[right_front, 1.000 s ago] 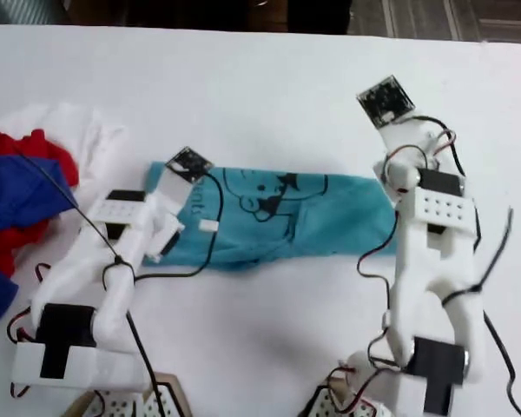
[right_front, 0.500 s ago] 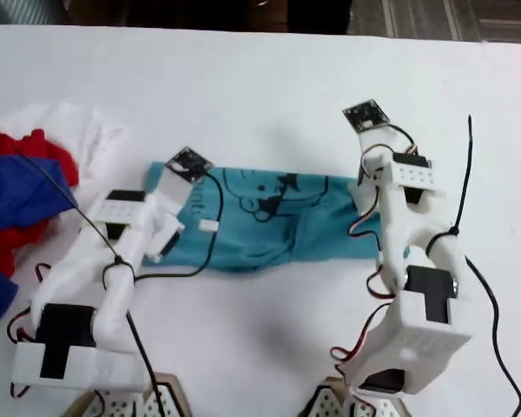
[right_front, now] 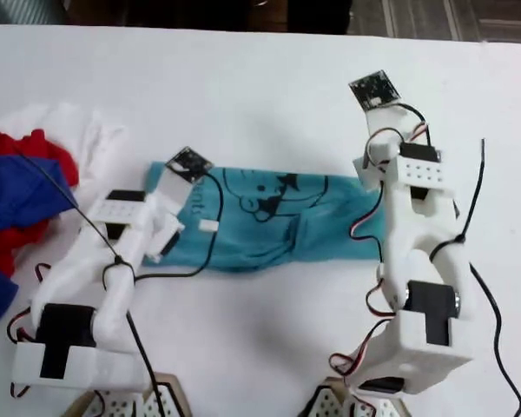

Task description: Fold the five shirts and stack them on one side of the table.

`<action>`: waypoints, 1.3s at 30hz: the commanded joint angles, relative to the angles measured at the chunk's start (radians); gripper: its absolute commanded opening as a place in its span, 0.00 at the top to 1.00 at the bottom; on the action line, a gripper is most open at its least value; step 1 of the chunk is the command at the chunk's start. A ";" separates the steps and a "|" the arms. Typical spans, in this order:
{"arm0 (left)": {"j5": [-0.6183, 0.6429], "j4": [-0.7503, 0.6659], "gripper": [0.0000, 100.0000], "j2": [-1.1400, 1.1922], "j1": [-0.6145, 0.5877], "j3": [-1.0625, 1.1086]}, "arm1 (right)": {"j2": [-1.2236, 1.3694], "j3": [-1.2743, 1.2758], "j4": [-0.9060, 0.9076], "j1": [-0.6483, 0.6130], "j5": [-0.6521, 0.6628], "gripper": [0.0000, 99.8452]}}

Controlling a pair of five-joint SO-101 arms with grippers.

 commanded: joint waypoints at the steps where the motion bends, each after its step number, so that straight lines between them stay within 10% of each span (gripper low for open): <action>1: 0.008 -0.005 0.97 -0.018 -0.015 0.002 | 0.071 -0.061 -0.019 -0.022 0.002 0.98; 24: 0.009 -0.005 0.97 -0.018 -0.015 0.002 | 0.163 -0.549 0.447 0.157 -0.003 0.98; 39: 0.081 0.336 0.97 -0.018 -0.017 -0.358 | -0.501 0.238 0.331 0.203 -0.006 0.98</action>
